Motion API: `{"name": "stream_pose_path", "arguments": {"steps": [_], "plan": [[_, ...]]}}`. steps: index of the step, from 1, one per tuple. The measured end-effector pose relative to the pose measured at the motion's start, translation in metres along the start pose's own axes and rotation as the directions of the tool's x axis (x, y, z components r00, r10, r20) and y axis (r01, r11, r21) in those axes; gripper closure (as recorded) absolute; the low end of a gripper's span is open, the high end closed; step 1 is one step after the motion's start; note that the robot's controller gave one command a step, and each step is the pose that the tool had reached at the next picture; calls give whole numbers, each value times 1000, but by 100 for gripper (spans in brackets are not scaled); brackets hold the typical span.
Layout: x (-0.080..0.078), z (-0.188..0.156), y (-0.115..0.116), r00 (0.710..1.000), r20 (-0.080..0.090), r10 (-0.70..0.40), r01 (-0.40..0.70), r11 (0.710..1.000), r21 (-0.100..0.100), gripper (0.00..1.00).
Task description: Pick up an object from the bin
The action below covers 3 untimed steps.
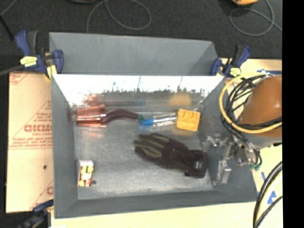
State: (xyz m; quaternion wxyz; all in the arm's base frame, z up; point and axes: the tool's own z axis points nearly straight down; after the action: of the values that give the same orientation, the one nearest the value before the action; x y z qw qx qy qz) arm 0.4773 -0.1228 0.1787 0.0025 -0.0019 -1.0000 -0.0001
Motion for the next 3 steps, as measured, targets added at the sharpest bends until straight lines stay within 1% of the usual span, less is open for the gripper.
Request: {"name": "stream_pose_path", "arguments": {"steps": [1,2,3], "plan": [[-2,-4,0,1000,8,-4,4,1000,2,0],[-12,38,-2,1000,14,-13,13,1000,4,0],[-5,84,-1,1000,10,-27,27,1000,3,0]]}}
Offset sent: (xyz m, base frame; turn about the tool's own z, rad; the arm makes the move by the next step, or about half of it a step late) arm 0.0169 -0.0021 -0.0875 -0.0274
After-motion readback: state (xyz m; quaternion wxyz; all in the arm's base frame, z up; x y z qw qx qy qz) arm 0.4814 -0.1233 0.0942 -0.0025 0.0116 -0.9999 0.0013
